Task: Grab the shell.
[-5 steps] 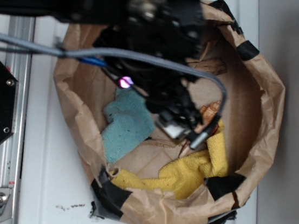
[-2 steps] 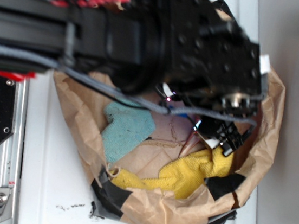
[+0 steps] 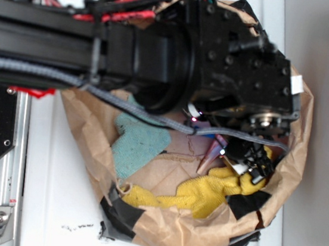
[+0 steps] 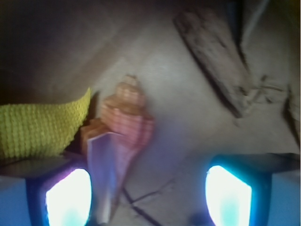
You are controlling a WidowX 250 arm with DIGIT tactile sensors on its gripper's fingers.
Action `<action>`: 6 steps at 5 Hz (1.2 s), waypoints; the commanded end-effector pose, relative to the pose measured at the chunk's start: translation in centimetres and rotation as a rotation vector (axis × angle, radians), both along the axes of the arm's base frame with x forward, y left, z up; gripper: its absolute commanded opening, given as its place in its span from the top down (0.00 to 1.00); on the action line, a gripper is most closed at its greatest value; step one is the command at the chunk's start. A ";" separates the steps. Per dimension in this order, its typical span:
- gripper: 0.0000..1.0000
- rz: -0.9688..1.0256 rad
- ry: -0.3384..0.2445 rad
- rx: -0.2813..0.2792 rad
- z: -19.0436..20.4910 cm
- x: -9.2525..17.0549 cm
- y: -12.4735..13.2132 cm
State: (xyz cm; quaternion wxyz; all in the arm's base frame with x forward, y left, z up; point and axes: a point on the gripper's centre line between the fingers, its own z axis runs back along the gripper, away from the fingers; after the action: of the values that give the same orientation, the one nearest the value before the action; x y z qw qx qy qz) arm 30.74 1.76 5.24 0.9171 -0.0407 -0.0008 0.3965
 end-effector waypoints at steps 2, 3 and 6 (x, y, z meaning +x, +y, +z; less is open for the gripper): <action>0.00 -0.044 -0.125 -0.007 -0.6 2.1 1.7; 0.00 -0.045 -0.091 0.002 -1.9 2.7 1.3; 1.00 -0.275 -0.010 0.122 2.4 0.4 1.9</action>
State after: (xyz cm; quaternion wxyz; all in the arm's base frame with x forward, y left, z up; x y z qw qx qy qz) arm 30.60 3.36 5.50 0.9616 0.0168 0.0139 0.2735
